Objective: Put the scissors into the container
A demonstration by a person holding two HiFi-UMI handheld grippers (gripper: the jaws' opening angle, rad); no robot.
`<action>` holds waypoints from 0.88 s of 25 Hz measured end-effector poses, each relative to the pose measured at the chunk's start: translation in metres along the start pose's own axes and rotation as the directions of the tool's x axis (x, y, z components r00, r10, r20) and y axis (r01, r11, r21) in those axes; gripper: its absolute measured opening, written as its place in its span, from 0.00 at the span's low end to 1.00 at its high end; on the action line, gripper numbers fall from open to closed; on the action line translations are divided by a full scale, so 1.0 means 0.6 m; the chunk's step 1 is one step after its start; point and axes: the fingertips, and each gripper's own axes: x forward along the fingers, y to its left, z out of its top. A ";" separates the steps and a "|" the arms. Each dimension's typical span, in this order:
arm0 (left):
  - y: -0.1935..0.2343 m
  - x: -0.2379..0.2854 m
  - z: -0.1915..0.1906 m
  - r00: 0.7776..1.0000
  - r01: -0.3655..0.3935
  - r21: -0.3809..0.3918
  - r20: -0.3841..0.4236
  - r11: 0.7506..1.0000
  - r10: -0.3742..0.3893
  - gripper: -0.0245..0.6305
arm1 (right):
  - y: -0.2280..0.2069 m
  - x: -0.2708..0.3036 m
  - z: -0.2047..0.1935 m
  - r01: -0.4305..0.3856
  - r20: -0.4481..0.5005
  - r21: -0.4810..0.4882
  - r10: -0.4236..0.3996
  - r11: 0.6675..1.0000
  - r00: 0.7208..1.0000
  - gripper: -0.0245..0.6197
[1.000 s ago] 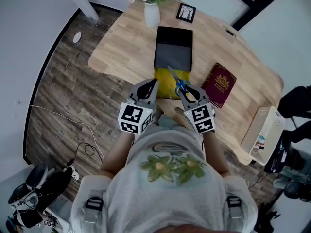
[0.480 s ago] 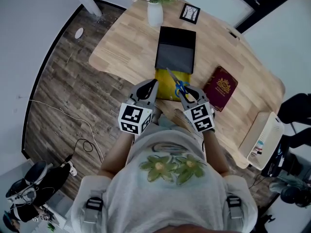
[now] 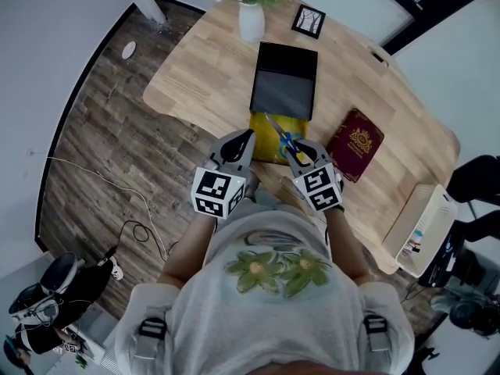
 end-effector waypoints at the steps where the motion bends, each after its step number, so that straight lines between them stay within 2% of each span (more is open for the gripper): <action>1: 0.000 0.001 -0.002 1.000 -0.001 -0.001 -0.002 1.000 0.001 0.05 | 0.000 0.001 -0.003 -0.001 -0.004 -0.001 0.001 1.000 1.000 0.16; 22: -0.005 0.023 -0.018 0.999 -0.006 -0.002 -0.035 1.000 0.006 0.05 | -0.015 0.033 -0.049 -0.036 -0.076 -0.001 0.035 0.999 0.996 0.16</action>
